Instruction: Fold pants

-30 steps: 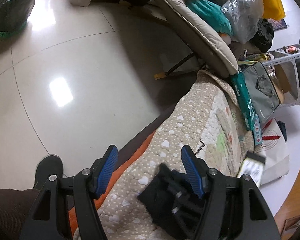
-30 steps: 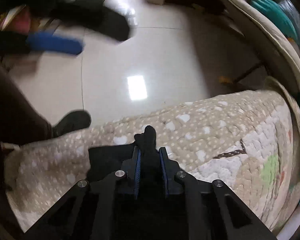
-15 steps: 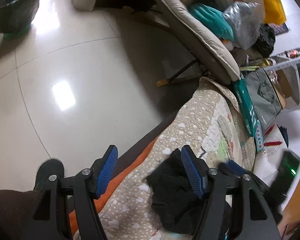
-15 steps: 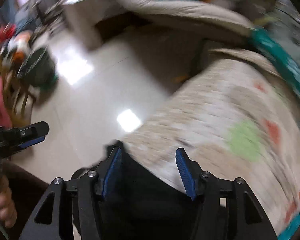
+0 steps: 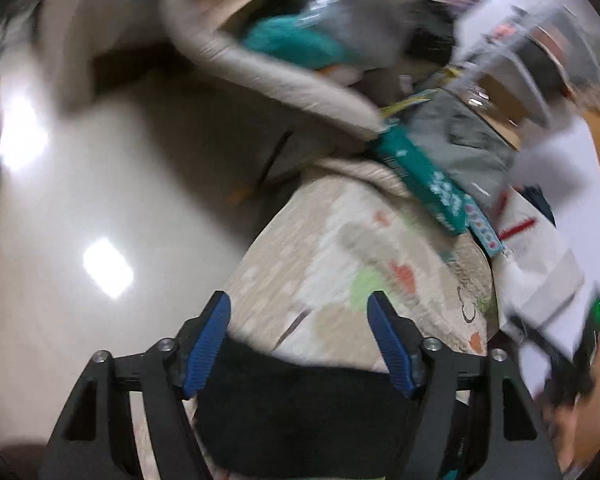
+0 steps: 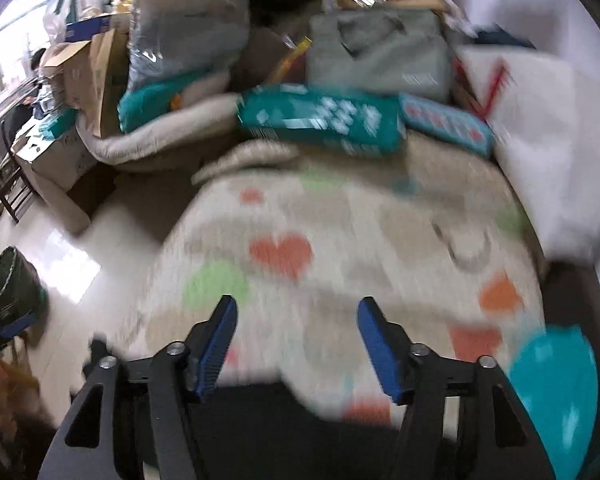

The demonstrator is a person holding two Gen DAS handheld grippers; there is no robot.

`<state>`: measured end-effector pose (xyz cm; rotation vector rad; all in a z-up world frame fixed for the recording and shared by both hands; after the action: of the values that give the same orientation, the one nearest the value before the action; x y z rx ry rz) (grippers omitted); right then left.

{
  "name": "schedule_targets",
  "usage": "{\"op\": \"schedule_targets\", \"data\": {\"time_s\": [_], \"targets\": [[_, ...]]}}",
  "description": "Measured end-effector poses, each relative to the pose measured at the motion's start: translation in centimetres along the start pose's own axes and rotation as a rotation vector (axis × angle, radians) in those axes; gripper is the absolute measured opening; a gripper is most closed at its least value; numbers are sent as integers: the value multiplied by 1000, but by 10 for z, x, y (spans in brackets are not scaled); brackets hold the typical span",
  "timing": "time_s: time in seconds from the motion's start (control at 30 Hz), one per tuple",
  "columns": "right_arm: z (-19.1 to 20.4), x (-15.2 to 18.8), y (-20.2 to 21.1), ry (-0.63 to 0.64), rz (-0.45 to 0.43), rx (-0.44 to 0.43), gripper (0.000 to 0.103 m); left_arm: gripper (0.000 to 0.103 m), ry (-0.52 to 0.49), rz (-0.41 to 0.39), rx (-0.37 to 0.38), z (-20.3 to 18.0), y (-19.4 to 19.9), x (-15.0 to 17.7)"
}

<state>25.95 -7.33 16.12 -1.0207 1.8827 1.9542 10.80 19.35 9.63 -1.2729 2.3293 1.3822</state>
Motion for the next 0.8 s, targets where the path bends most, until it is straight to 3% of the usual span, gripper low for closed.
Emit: {"op": "schedule_targets", "data": {"time_s": [0.1,0.2,0.27,0.37,0.43,0.53,0.6,0.8], "targets": [[28,-60,-74,61,-20,-44,71,71,-88,-40,-7,-1,-10,-3],[61,-110,-151,75,24,-175,71,71,-132,-11,-147,30,-33,-8],[77,-125,-185,53,40,-274,70,69,-98,13,-272,63,-55,-22],[93,-128,-210,47,33,-344,70,69,62,73,-259,91,-84,-38],[96,-119,-216,12,73,-372,70,69,1,109,-285,87,-96,-40],[84,-99,-203,-49,147,-349,70,69,-21,104,-261,78,-88,-41],[68,-83,-179,-77,160,-275,70,69,-18,62,-249,76,-67,-41],[-15,-9,-36,-251,48,-127,71,69,-19,-114,-219,61,5,-23]]}}
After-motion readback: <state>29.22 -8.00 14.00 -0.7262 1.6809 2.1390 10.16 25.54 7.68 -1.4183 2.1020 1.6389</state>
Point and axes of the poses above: each gripper's, at about its wrist camera, not at the fingertips, and y roughly against the way its jaws point, z to its left, x to its underside, the point moved 6 cm from there along -y, roughly the way its jaws point
